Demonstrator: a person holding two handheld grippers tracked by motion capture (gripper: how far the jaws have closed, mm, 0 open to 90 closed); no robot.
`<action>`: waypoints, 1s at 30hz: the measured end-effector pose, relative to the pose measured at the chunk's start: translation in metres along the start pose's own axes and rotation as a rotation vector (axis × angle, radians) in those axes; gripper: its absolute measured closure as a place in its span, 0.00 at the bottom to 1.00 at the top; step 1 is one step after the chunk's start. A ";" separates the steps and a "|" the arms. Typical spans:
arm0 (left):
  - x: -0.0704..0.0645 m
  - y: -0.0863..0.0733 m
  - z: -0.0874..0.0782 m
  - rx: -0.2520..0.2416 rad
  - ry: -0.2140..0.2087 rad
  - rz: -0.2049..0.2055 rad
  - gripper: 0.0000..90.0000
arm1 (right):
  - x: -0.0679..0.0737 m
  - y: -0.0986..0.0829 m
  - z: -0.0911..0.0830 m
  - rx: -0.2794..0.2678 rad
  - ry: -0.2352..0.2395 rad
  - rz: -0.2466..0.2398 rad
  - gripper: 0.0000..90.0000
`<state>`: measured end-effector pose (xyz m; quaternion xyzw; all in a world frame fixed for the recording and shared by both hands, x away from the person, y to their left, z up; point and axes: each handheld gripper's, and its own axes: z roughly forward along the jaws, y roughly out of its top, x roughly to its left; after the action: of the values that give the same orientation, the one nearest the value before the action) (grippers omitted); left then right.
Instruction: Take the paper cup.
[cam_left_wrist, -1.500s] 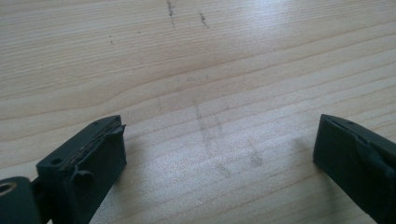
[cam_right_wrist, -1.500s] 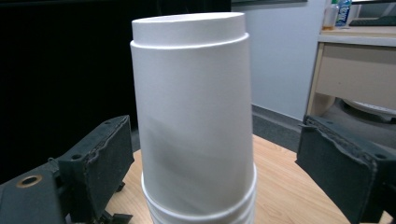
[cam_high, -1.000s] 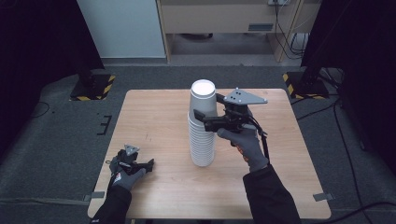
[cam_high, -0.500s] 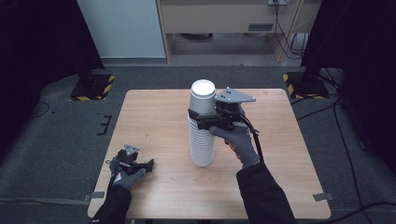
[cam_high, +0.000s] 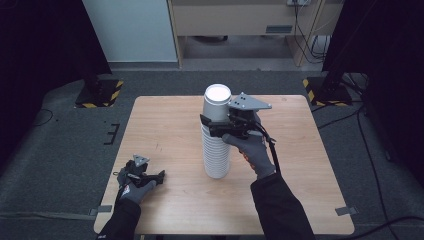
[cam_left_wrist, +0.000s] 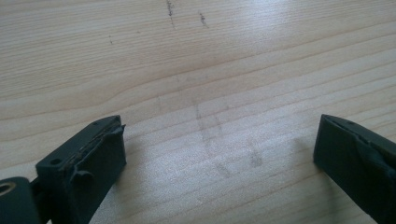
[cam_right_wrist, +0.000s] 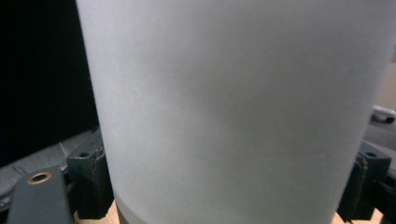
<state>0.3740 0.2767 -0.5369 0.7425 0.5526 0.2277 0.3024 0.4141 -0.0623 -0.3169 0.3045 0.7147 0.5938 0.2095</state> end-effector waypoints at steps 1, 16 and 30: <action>0.000 0.000 0.000 0.000 0.000 0.000 0.01 | 0.000 0.001 -0.001 -0.005 0.003 -0.001 0.16; 0.000 0.000 0.000 -0.001 0.000 -0.002 0.01 | 0.000 0.021 -0.007 -0.046 -0.002 -0.010 0.16; 0.000 0.000 0.000 -0.002 0.000 -0.003 0.01 | -0.001 0.036 -0.015 -0.120 0.009 0.010 0.16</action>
<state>0.3740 0.2765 -0.5370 0.7415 0.5534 0.2277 0.3034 0.4116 -0.0705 -0.2790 0.2924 0.6771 0.6380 0.2213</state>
